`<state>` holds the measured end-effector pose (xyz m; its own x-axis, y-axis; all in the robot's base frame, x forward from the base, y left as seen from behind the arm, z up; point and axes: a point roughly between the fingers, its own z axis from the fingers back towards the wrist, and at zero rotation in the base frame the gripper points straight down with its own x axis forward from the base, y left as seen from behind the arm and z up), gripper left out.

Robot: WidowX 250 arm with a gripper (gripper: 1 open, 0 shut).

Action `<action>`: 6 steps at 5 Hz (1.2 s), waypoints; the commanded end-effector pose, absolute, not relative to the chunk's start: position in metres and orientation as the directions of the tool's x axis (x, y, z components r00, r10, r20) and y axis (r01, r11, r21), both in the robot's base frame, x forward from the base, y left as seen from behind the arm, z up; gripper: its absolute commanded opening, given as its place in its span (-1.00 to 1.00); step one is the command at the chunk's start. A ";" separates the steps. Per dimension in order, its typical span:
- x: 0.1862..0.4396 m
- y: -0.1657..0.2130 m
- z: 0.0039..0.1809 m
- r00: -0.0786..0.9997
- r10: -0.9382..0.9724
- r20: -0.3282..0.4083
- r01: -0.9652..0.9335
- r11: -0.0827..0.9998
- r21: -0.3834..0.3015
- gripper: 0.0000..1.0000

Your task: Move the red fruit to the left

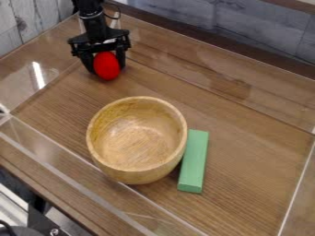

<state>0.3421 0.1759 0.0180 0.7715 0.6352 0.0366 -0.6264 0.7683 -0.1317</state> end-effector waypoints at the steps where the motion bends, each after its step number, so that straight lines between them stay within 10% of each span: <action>1: 0.338 0.174 0.028 0.763 0.644 0.050 -0.635 0.762 -0.126 1.00; 2: 0.332 0.186 0.032 0.746 0.664 0.048 -0.656 0.745 -0.119 -1.00; 3: 0.327 0.201 0.030 0.728 0.684 0.043 -0.678 0.728 -0.104 1.00; 6: 0.322 0.192 0.050 0.640 0.767 0.041 -0.762 0.641 -0.093 1.00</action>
